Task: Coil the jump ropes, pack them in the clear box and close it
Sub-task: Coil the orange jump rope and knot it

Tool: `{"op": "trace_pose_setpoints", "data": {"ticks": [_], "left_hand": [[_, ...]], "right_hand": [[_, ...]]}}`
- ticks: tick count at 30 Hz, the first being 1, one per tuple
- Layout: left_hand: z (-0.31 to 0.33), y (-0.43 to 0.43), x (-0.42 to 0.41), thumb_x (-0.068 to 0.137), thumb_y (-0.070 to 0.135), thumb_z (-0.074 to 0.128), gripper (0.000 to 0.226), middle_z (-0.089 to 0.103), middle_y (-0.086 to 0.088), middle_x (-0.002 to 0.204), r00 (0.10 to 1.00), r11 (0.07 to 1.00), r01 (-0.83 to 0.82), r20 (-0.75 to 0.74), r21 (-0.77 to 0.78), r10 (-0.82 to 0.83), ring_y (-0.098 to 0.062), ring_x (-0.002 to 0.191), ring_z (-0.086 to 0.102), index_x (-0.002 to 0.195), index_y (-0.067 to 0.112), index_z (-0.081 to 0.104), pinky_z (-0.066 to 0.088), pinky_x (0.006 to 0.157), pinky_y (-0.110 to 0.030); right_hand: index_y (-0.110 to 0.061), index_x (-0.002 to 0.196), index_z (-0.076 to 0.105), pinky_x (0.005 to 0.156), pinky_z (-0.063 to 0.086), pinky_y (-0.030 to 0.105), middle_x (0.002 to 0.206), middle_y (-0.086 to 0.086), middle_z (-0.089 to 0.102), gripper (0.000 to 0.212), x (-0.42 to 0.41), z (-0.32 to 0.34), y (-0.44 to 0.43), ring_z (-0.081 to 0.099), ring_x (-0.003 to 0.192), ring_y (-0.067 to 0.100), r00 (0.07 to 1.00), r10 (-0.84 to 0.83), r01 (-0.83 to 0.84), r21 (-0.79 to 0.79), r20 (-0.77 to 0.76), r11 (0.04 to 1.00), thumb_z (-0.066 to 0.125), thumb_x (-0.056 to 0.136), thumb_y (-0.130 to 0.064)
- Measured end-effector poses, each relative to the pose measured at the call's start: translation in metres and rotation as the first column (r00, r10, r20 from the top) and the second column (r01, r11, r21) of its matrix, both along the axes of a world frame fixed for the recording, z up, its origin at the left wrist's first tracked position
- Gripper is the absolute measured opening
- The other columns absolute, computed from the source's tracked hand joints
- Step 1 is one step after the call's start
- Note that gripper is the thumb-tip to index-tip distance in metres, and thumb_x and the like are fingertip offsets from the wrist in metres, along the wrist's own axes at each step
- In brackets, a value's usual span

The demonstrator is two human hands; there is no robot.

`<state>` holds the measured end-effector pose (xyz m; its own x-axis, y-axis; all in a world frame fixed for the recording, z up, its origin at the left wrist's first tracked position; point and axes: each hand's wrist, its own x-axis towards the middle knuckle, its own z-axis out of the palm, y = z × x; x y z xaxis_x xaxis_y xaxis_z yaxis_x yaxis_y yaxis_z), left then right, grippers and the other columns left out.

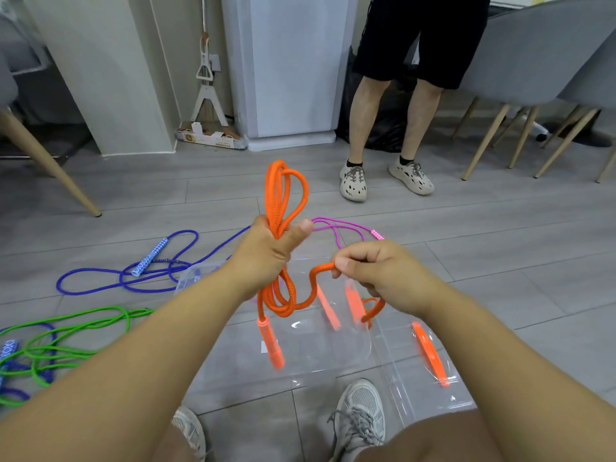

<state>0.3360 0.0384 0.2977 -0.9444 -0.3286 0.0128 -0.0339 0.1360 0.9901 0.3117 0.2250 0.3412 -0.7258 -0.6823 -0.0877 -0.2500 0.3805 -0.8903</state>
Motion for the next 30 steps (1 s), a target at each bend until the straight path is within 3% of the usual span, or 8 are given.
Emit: {"op": "trace_pose_setpoints", "data": {"ticks": [3, 6, 9, 11, 16, 24, 26, 30], "left_hand": [[-0.003, 0.000, 0.004, 0.048, 0.075, 0.066, 0.073, 0.042, 0.001, 0.061, 0.991, 0.982, 0.134, 0.040, -0.133, -0.130, -0.016, 0.055, 0.040, 0.081, 0.013, 0.046, 0.040, 0.060, -0.037], [0.005, 0.001, 0.009, 0.053, 0.063, 0.072, 0.074, 0.047, -0.012, 0.068, 0.969, 0.964, 0.245, 0.041, -0.106, -0.242, -0.019, 0.058, 0.043, 0.089, 0.001, 0.052, 0.043, 0.058, -0.035], [0.012, 0.001, 0.014, 0.069, 0.029, 0.079, 0.033, 0.049, -0.008, 0.070, 0.938, 0.935, 0.346, 0.054, -0.074, -0.343, -0.013, 0.058, 0.047, 0.088, 0.012, 0.059, 0.045, 0.056, -0.028], [0.012, 0.001, 0.015, 0.074, 0.016, 0.078, 0.021, 0.052, -0.005, 0.070, 0.933, 0.931, 0.356, 0.077, -0.084, -0.350, -0.013, 0.060, 0.051, 0.085, 0.023, 0.061, 0.048, 0.057, -0.029], [0.010, -0.004, 0.013, 0.073, 0.009, 0.077, 0.019, 0.061, 0.009, 0.061, 0.956, 0.958, 0.282, 0.097, -0.050, -0.276, -0.012, 0.062, 0.055, 0.077, 0.017, 0.061, 0.045, 0.052, -0.024], [0.009, -0.012, 0.012, 0.080, 0.015, 0.072, 0.015, 0.041, 0.002, 0.051, 0.987, 0.994, 0.094, 0.139, -0.059, -0.085, -0.007, 0.039, 0.038, 0.087, 0.004, 0.066, 0.038, 0.042, -0.021], [0.010, -0.016, 0.012, 0.080, 0.014, 0.071, 0.010, 0.040, 0.003, 0.049, 0.989, 0.999, 0.029, 0.143, -0.043, -0.022, -0.009, 0.038, 0.035, 0.077, 0.009, 0.063, 0.036, 0.042, -0.021], [0.011, -0.032, 0.008, 0.081, 0.007, 0.065, 0.028, 0.037, 0.007, 0.040, 0.986, 0.990, -0.131, 0.114, 0.055, 0.124, -0.010, 0.035, 0.030, 0.058, 0.014, 0.051, 0.028, 0.039, -0.019]], "right_hand": [[-0.013, 0.076, 0.061, 0.042, 0.029, 0.008, 0.037, -0.018, 0.043, 0.023, 0.001, -0.001, -0.011, 0.038, 0.038, -0.001, 1.000, -0.023, 0.023, -0.032, 0.006, 0.999, 0.048, 0.095, -0.012], [-0.003, 0.087, 0.061, 0.044, 0.036, 0.007, 0.033, -0.020, 0.044, 0.019, 0.001, 0.004, -0.021, 0.046, 0.038, -0.007, 0.999, -0.038, 0.038, -0.079, 0.008, 0.996, 0.045, 0.097, -0.007], [-0.001, 0.094, 0.061, 0.045, 0.036, 0.006, 0.032, -0.020, 0.044, 0.019, 0.000, 0.008, -0.027, 0.046, 0.039, -0.009, 0.998, -0.062, 0.063, -0.126, 0.011, 0.990, 0.043, 0.097, -0.006], [0.000, 0.093, 0.062, 0.045, 0.036, 0.005, 0.033, -0.020, 0.045, 0.019, -0.001, 0.009, -0.030, 0.047, 0.039, -0.009, 0.997, -0.069, 0.071, -0.133, 0.019, 0.989, 0.044, 0.097, -0.007], [0.009, 0.097, 0.064, 0.046, 0.036, 0.005, 0.036, -0.021, 0.049, 0.025, 0.000, 0.006, -0.034, 0.048, 0.041, -0.010, 0.998, -0.063, 0.063, -0.094, 0.000, 0.994, 0.046, 0.096, -0.008], [-0.025, 0.072, 0.061, 0.050, 0.033, 0.009, 0.049, -0.016, 0.053, 0.019, -0.007, -0.007, -0.031, 0.046, 0.046, -0.004, 0.984, -0.136, 0.125, -0.104, -0.116, 0.987, 0.065, 0.085, -0.012], [-0.024, 0.074, 0.061, 0.051, 0.034, 0.010, 0.054, -0.014, 0.054, 0.017, -0.013, -0.014, -0.023, 0.046, 0.047, -0.004, 0.981, -0.136, 0.131, -0.043, -0.138, 0.990, 0.067, 0.083, -0.012], [-0.018, 0.074, 0.063, 0.062, 0.040, 0.025, 0.060, -0.005, 0.055, 0.011, -0.025, -0.026, 0.002, 0.049, 0.057, 0.007, 0.962, -0.202, 0.220, 0.082, -0.183, 0.972, 0.065, 0.085, -0.019]]}}
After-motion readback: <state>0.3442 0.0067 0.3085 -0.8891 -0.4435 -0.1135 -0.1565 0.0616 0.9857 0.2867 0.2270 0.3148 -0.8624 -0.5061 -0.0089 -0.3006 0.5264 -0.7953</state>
